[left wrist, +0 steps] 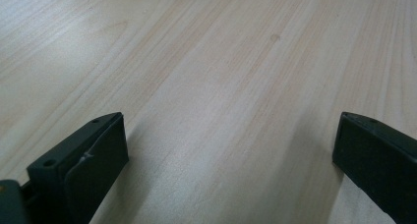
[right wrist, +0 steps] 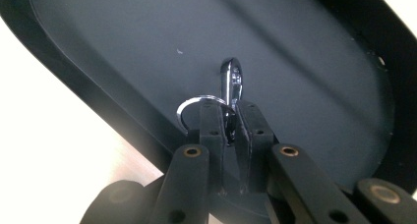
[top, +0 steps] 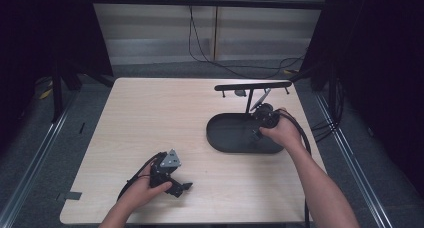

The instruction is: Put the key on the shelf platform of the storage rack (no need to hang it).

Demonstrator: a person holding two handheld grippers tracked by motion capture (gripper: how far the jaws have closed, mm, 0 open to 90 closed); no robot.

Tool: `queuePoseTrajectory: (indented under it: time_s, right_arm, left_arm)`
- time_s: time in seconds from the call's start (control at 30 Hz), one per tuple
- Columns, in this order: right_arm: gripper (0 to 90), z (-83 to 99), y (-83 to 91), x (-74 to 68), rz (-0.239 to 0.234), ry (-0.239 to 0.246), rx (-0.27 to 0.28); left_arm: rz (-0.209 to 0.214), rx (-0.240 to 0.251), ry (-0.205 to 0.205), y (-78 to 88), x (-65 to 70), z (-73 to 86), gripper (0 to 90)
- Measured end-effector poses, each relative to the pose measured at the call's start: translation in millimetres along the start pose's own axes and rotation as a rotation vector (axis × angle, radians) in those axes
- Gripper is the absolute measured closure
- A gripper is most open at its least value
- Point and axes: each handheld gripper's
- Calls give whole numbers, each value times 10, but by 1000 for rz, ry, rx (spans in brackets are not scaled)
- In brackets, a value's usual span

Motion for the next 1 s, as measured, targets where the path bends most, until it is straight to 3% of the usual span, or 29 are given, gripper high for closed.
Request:
queuePoseTrajectory:
  time_s: [1.0]
  right_arm:
    - [821, 4, -188, -6, 17, -16, 32]
  left_arm:
    - [2, -11, -12, 6, -8, -1, 0]
Point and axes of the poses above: each handheld gripper's, and its own axes: y roughly backward along the jaws, z roughly out of its underside, x roughly to its right, and after that the axes turned 2 degrees about -z, right-handed
